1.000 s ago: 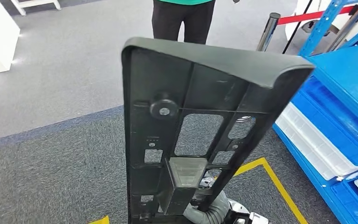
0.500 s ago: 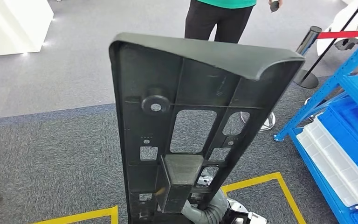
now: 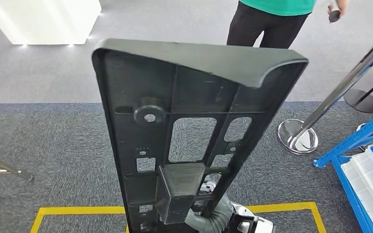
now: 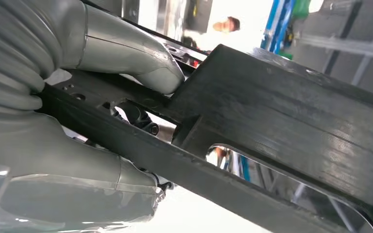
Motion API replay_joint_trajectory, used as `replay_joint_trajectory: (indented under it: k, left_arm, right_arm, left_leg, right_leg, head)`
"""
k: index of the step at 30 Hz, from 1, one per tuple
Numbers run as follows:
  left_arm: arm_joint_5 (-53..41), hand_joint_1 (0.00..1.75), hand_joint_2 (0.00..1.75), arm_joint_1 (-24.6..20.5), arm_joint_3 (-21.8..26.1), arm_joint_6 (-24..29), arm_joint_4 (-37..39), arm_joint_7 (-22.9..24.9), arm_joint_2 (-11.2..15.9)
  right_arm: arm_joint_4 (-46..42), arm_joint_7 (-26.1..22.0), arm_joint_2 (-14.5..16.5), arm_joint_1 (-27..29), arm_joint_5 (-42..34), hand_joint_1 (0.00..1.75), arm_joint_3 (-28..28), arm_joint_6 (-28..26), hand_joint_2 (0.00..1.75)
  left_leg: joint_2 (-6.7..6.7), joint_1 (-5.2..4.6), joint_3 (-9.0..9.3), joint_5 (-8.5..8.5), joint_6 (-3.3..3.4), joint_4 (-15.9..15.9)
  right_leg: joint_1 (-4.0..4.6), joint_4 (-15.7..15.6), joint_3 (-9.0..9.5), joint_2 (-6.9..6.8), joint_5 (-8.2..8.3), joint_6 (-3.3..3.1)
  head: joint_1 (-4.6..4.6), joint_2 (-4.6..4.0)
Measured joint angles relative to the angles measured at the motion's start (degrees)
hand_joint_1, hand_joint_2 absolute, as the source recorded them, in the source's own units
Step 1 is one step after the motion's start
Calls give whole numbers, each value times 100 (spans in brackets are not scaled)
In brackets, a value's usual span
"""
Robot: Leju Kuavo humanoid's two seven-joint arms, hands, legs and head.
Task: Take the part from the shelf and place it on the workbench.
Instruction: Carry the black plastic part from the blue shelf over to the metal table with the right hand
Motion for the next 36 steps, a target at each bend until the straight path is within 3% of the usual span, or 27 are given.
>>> replay_joint_trajectory:
  k: [2,3,4,5,7,9,10,12,14,16,18,19,20,21,23,25,27,28,29,31,33,34,35,36]
  left_arm:
    - [-2,0,0,-9,2,3,0,-15,-3]
    - [-4,0,0,-3,4,2,0,-28,-3]
    - [-7,0,0,10,5,1,0,-43,-4]
    - [-9,0,0,24,8,0,0,-55,-4]
    - [-7,0,0,35,20,0,-1,-69,-6]
    - [2,0,0,26,48,1,-1,-85,-11]
    - [5,0,0,26,65,1,-1,-93,-15]
    - [11,0,0,48,91,0,0,-109,-22]
    - [16,0,0,58,102,-3,-1,-132,-35]
    - [21,0,0,44,107,-8,-1,-158,-45]
    - [36,0,0,35,116,-14,0,-172,-49]
    - [44,0,0,36,124,-16,0,-177,-51]
    - [52,0,0,38,132,-18,0,-182,-54]
    - [56,0,0,39,139,-19,-1,-186,-59]
    - [63,0,0,39,145,-19,-1,-189,-80]
    - [67,0,0,43,149,-19,-1,-195,-96]
    - [67,0,0,65,161,-22,-1,-202,-97]
    - [67,0,0,77,170,-23,0,-203,-98]
    - [68,0,0,80,181,-24,-1,-205,-99]
    - [75,0,0,65,205,-23,-1,-218,-104]
    - [96,0,0,55,229,-22,-1,-243,-104]
    - [107,0,0,60,239,-20,-1,-258,-104]
    - [116,0,0,71,245,-16,-2,-274,-104]
    - [120,0,0,84,252,-11,-2,-291,-104]
  right_arm:
    - [13,1,-1,22,11,175,20,1,175]
    - [20,1,-2,33,22,175,30,1,175]
    - [23,1,-1,43,34,175,41,1,175]
    - [26,1,-1,51,46,175,52,1,175]
    - [26,1,-1,64,74,175,70,1,175]
    - [26,2,-2,67,95,175,86,1,175]
    - [26,2,-2,66,99,175,95,2,175]
    - [26,2,-1,56,101,175,112,9,175]
    - [26,2,-1,39,102,175,120,20,175]
    - [42,2,-5,33,103,175,122,38,175]
    - [72,3,-11,35,104,175,122,61,175]
    - [87,4,-14,32,104,175,123,68,175]
    - [100,4,-16,27,104,175,123,70,175]
    - [110,4,-19,20,104,175,124,72,175]
    - [121,4,-26,5,104,175,124,72,175]
    - [128,4,-34,-4,104,175,124,73,175]
    - [134,4,-39,-18,104,175,125,73,175]
    - [135,4,-39,-28,104,175,126,73,175]
    - [135,4,-38,-36,103,175,128,74,175]
    - [144,4,-42,-43,100,175,133,79,175]
    - [168,4,-53,-51,91,175,140,87,175]
    - [186,4,-60,-62,81,175,143,98,175]
    - [204,4,-64,-78,67,175,146,111,175]
    - [223,4,-69,-101,46,175,149,127,175]
  left_leg:
    - [188,19,-376,-340,-45,761]
    - [218,34,-490,-400,-66,996]
    - [240,49,-490,-348,-83,1012]
    - [275,60,-366,-198,-93,787]
    - [506,47,76,140,-77,-22]
    - [684,9,334,266,-2,-524]
    - [686,-14,342,245,39,-570]
    - [557,-5,333,264,106,-595]
    - [438,21,358,291,173,-634]
    - [315,27,363,309,216,-645]
    - [168,16,352,316,231,-642]
    - [86,12,353,317,233,-638]
    - [0,11,360,317,231,-633]
    - [-84,11,369,315,226,-626]
    - [-230,13,353,313,197,-603]
    - [-360,35,299,325,129,-591]
    - [-476,58,265,343,48,-602]
    - [-422,51,244,318,18,-569]
    - [-294,41,186,240,-4,-451]
    - [61,33,-93,-85,-43,133]
    - [206,52,-431,-371,-86,834]
    - [230,60,-493,-378,-103,973]
    - [253,66,-440,-281,-114,886]
    - [298,70,-273,-104,-115,583]
  right_leg:
    - [16,-1,9,-181,-19,-19]
    - [21,2,13,-269,-31,-19]
    - [22,5,21,-348,-44,-11]
    - [21,9,34,-421,-61,1]
    - [35,26,73,-551,-104,42]
    - [66,48,101,-658,-144,97]
    - [80,51,110,-708,-155,125]
    - [71,60,135,-770,-183,187]
    - [40,285,66,-551,-356,249]
    - [17,952,-245,-226,-716,278]
    - [15,1629,-604,-118,-944,280]
    - [16,1715,-670,-102,-894,272]
    - [16,1567,-624,-81,-732,256]
    - [16,1226,-483,-24,-498,232]
    - [4,455,-165,278,-143,179]
    - [9,124,-46,469,-70,149]
    - [8,73,-29,354,-61,115]
    - [-4,37,-7,280,-50,87]
    - [-17,1,18,196,-39,56]
    - [-9,-36,53,12,-39,6]
    - [10,-30,59,-172,-59,-12]
    - [13,-24,62,-257,-70,-9]
    - [14,-16,68,-333,-85,-1]
    - [13,-5,80,-405,-103,11]
  head:
    - [0,0]
    - [0,0]
    - [0,0]
    - [0,0]
    - [0,0]
    - [1,0]
    - [1,0]
    - [2,0]
    - [2,0]
    - [2,0]
    - [2,0]
    - [2,0]
    - [2,0]
    - [2,0]
    - [2,0]
    - [2,0]
    - [2,0]
    - [2,0]
    - [1,0]
    - [-3,0]
    - [-4,0]
    - [-4,0]
    - [-3,0]
    - [-4,0]
